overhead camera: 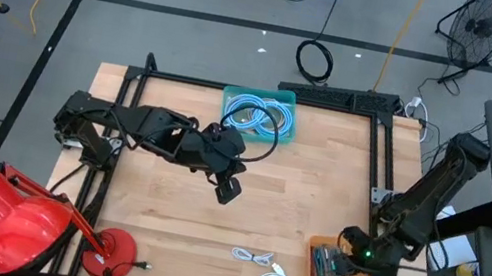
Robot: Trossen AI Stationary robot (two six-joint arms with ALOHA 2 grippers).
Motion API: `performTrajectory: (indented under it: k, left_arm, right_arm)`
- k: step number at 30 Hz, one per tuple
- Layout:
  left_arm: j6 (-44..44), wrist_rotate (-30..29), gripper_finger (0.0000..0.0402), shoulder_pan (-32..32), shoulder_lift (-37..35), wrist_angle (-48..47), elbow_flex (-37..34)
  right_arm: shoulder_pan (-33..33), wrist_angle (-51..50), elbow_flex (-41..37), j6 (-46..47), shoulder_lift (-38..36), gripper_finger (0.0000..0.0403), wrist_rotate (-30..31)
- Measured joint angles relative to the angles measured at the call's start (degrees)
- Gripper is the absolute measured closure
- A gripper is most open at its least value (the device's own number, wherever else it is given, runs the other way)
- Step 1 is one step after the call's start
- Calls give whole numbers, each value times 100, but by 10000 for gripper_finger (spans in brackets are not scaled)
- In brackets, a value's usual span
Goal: Pick & Place USB Port
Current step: Put the white charger cable into the orange bin
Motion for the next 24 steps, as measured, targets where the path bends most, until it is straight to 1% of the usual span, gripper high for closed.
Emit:
performTrajectory:
  k: [9, 13, 17, 20, 24]
  left_arm:
    - [74, 11, 380, 0, 0, 273, 0]
    - [146, 11, 380, 0, 0, 446, 0]
    - [190, 11, 380, 0, 0, 622, 0]
    - [309, 11, 380, 0, 0, 814, 0]
    - [464, 115, 380, 7, 0, 1092, 0]
  right_arm:
    - [0, 682, 0, -1029, -802, 303, 2359]
    - [0, 1028, 2, -1719, -1051, 303, 3415]
    - [-34, 1464, 2, -2668, -1274, 303, 4530]
    - [-213, 1823, 2, -3503, -1463, 303, 5106]
    - [-648, 2459, 4, -4800, -1732, 303, 5459]
